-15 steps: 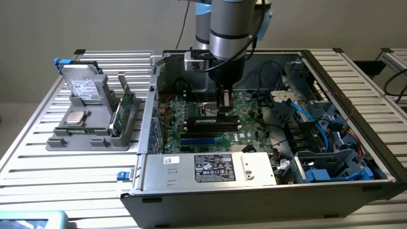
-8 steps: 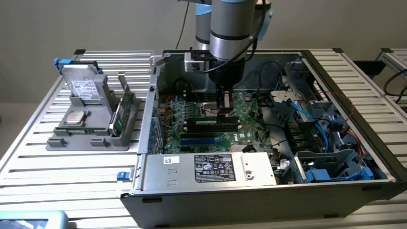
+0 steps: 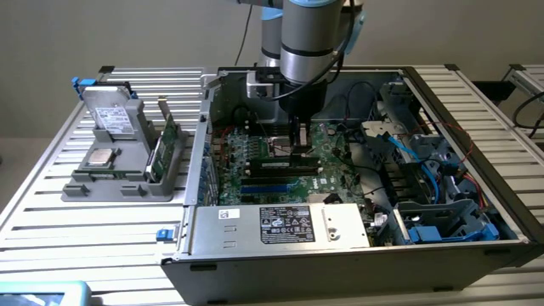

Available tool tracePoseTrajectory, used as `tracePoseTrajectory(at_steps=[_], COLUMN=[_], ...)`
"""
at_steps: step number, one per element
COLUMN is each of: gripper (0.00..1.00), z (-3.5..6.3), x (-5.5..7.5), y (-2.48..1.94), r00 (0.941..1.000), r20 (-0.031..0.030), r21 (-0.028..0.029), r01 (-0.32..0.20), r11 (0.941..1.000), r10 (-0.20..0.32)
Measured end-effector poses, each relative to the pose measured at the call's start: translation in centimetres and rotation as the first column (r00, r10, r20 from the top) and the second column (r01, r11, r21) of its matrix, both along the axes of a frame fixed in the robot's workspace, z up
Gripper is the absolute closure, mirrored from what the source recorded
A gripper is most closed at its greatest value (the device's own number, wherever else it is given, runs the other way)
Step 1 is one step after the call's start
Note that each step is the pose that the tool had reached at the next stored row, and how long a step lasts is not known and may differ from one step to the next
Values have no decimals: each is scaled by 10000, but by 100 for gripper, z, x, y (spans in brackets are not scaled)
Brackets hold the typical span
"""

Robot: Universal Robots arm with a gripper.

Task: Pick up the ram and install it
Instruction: 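Insert the ram into the slot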

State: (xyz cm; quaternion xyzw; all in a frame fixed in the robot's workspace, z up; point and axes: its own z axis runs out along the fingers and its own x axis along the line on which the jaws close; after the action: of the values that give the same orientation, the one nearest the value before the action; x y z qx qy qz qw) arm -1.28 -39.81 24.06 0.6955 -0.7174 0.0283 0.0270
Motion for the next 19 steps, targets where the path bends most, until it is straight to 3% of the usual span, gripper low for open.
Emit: tracePoseTrajectory(at_steps=[19], gripper=[88], z=[-37], x=[-5], y=[16], r00=[9997], r20=[0], r21=[-1], r01=[-228], r11=[9997], r10=[228])
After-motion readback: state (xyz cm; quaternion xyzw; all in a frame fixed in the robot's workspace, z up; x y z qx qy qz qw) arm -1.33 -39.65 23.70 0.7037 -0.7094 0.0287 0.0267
